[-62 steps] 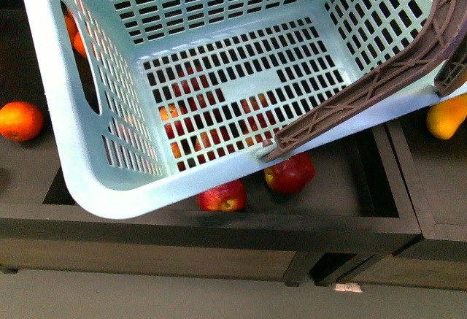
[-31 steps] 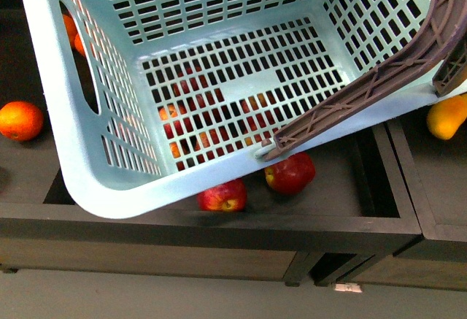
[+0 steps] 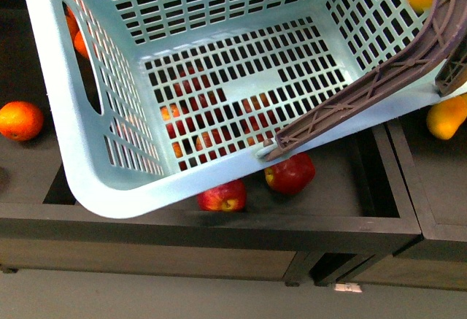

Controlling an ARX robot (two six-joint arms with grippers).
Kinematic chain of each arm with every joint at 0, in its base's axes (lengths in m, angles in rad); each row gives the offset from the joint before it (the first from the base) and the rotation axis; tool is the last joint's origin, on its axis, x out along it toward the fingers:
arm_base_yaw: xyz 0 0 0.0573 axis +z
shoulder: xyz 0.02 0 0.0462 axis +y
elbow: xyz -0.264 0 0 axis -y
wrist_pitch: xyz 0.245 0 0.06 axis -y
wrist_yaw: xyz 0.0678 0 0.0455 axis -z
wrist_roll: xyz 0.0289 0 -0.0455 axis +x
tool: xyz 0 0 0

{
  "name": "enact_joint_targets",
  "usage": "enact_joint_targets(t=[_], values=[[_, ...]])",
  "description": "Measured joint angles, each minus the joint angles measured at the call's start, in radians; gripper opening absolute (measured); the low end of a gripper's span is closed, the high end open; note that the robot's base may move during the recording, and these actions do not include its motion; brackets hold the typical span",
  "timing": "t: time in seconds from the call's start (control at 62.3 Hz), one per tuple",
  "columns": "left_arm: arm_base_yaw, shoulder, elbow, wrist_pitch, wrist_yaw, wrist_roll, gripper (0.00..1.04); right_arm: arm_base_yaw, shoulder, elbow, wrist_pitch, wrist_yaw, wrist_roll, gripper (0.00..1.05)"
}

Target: Pick mango and avocado into basket

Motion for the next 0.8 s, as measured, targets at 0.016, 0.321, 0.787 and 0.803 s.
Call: enact_joint_targets(t=[0.016, 0.321, 0.787, 0.803], values=[[0.000, 0.000, 0.000, 0.000, 0.000, 0.000, 0.30, 0.000, -0.003, -0.003, 0.000, 0.004, 0.000, 0.88], [0.000, 0.002, 0.000, 0.000, -0.003, 0.000, 0.28, -0.079, -0.164, -0.092, 0.016, 0.051, 0.079, 0.96], [-0.004, 0.002, 0.000, 0.000, 0.005, -0.001, 0.28, -0.138, -0.307, -0.225, 0.149, 0.213, 0.088, 0.86], [-0.004, 0.002, 0.000, 0.000, 0.005, -0.001, 0.28, -0.137, -0.311, -0.238, 0.174, 0.230, 0.083, 0.85]])
